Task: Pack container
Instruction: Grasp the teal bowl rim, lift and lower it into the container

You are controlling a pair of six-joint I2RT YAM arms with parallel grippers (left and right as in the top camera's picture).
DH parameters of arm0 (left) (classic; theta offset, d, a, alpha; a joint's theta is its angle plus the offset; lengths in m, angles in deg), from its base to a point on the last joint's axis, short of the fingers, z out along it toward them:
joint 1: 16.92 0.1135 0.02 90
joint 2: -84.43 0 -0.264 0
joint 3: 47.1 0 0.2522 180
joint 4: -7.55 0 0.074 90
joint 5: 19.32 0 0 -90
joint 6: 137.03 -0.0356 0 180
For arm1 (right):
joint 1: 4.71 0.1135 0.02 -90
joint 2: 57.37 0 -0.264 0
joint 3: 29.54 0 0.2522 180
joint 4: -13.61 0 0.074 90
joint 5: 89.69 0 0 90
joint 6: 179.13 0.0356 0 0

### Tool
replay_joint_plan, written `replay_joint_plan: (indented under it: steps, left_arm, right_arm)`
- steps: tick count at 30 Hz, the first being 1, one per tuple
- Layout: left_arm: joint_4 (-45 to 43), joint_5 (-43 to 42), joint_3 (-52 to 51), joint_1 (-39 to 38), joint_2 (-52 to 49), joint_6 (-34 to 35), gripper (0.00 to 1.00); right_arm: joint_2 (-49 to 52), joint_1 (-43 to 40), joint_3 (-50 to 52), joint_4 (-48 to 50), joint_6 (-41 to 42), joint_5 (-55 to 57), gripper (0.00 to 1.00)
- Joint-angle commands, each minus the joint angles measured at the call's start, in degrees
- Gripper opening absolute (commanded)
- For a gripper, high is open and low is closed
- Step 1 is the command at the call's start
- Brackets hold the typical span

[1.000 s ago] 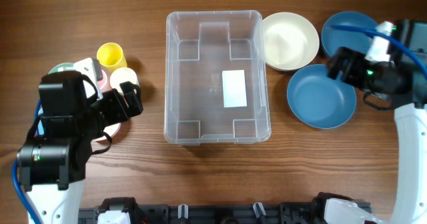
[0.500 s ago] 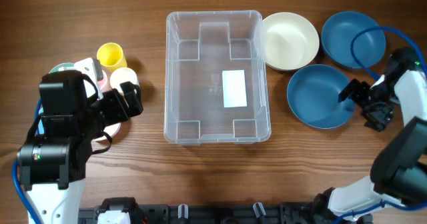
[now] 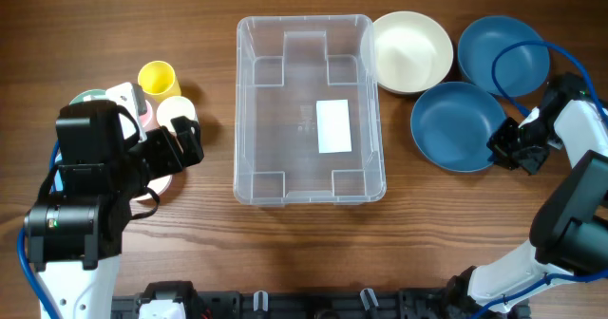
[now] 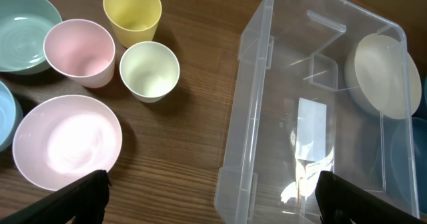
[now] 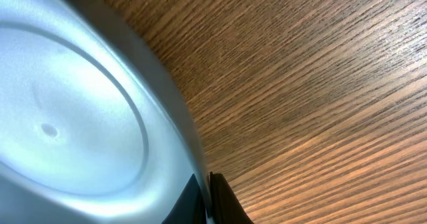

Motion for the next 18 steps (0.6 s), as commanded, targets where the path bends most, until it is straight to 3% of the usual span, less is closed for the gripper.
replay_joint_plan:
  steps: [1,5,9,13,18]
  left_arm:
    - [-0.2,-0.7,1.3,-0.3,0.0,-1.4,1.0]
    - [-0.2,-0.7,1.3,-0.3,0.0,-1.4,1.0]
    - [-0.4,-0.7,1.3,-0.3,0.0,-1.4,1.0]
    - [-0.4,-0.7,1.3,-0.3,0.0,-1.4,1.0]
    - [-0.3,-0.7,1.3,-0.3,0.0,-1.4,1.0]
  right_arm:
    - [0.9,0.1,0.5,-0.4,0.2,-0.3,0.04]
    - [-0.4,0.2,0.3,-2.3,0.2,-0.3,0.04]
    - [-8.8,2.9,-2.2,-4.6,-1.1,-0.3,0.04]
    - [-21.6,8.6,-7.4,-4.9,-0.7,-0.4,0.04]
    - [-28.3,19.6,-11.2,-0.3,2.9,-1.9,0.04]
